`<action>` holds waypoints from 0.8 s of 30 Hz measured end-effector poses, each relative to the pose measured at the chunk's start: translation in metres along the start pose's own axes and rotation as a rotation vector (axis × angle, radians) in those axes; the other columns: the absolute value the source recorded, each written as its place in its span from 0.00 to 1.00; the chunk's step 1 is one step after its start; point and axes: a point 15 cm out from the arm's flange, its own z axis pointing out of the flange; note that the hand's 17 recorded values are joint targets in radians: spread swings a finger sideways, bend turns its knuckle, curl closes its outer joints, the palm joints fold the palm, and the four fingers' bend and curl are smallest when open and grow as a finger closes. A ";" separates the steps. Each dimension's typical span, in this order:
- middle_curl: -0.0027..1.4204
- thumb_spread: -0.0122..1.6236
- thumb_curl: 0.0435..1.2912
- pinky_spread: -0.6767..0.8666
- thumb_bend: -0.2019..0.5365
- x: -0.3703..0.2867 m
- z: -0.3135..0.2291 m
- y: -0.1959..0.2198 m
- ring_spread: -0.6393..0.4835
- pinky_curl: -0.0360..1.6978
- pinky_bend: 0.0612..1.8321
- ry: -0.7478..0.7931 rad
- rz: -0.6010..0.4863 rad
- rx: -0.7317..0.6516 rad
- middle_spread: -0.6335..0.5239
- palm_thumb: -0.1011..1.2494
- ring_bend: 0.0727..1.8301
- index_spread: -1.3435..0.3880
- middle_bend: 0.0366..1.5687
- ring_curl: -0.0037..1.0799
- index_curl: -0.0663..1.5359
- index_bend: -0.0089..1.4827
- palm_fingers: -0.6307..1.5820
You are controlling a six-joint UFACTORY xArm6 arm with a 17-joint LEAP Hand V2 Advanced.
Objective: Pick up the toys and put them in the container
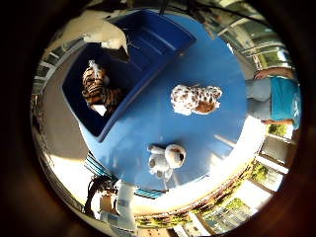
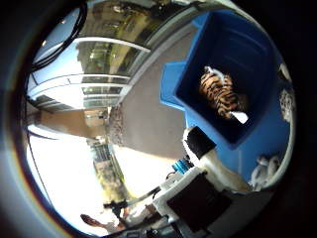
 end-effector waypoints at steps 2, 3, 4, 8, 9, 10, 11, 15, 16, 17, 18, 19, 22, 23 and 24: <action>0.24 0.65 0.26 0.76 0.23 0.038 -0.010 -0.003 0.80 0.28 0.44 0.068 0.022 0.043 0.59 0.53 0.24 0.56 0.09 0.30 0.17 0.15 0.32; 0.24 0.65 0.27 0.76 0.24 0.054 -0.014 -0.003 0.80 0.28 0.44 0.105 0.027 0.052 0.58 0.53 0.24 0.56 0.09 0.30 0.17 0.15 0.32; 0.24 0.65 0.27 0.76 0.24 0.069 -0.017 -0.001 0.80 0.28 0.44 0.139 0.032 0.053 0.58 0.53 0.24 0.56 0.09 0.30 0.17 0.15 0.32; 0.24 0.64 0.26 0.74 0.23 0.114 -0.015 0.010 0.79 0.25 0.38 0.248 0.026 0.008 0.56 0.55 0.24 0.59 0.10 0.30 0.19 0.14 0.33; 0.24 0.64 0.26 0.73 0.23 0.122 -0.009 0.011 0.78 0.25 0.37 0.256 0.030 -0.009 0.56 0.55 0.23 0.60 0.10 0.29 0.19 0.14 0.33; 0.24 0.64 0.26 0.73 0.23 0.128 -0.005 0.012 0.78 0.24 0.36 0.257 0.036 -0.019 0.55 0.55 0.23 0.60 0.10 0.29 0.20 0.14 0.33; 0.24 0.64 0.26 0.73 0.23 0.133 0.000 0.012 0.78 0.23 0.36 0.256 0.040 -0.024 0.55 0.55 0.23 0.61 0.09 0.29 0.20 0.13 0.33; 0.24 0.64 0.26 0.72 0.23 0.161 0.022 0.010 0.78 0.22 0.34 0.291 0.044 -0.051 0.54 0.55 0.22 0.62 0.09 0.29 0.20 0.13 0.34; 0.24 0.64 0.25 0.72 0.23 0.168 0.027 0.010 0.78 0.22 0.34 0.307 0.042 -0.066 0.54 0.55 0.21 0.62 0.09 0.28 0.20 0.13 0.35; 0.24 0.64 0.25 0.72 0.23 0.176 0.035 0.010 0.78 0.22 0.34 0.323 0.042 -0.082 0.54 0.56 0.21 0.62 0.09 0.28 0.21 0.12 0.35; 0.24 0.64 0.25 0.72 0.23 0.182 0.041 0.008 0.77 0.21 0.34 0.337 0.041 -0.087 0.54 0.56 0.21 0.62 0.09 0.28 0.21 0.12 0.35; 0.24 0.64 0.25 0.72 0.23 0.188 0.048 0.005 0.77 0.21 0.34 0.351 0.039 -0.090 0.54 0.56 0.21 0.63 0.09 0.28 0.21 0.12 0.35; 0.23 0.64 0.25 0.72 0.23 0.201 0.066 -0.003 0.77 0.21 0.34 0.365 0.043 -0.084 0.54 0.56 0.20 0.64 0.09 0.28 0.21 0.13 0.35; 0.23 0.64 0.25 0.72 0.23 0.205 0.071 -0.006 0.78 0.20 0.34 0.369 0.045 -0.080 0.54 0.56 0.20 0.64 0.09 0.28 0.21 0.13 0.36; 0.23 0.64 0.25 0.73 0.23 0.209 0.077 -0.008 0.78 0.20 0.34 0.372 0.044 -0.079 0.54 0.56 0.20 0.64 0.09 0.28 0.21 0.13 0.36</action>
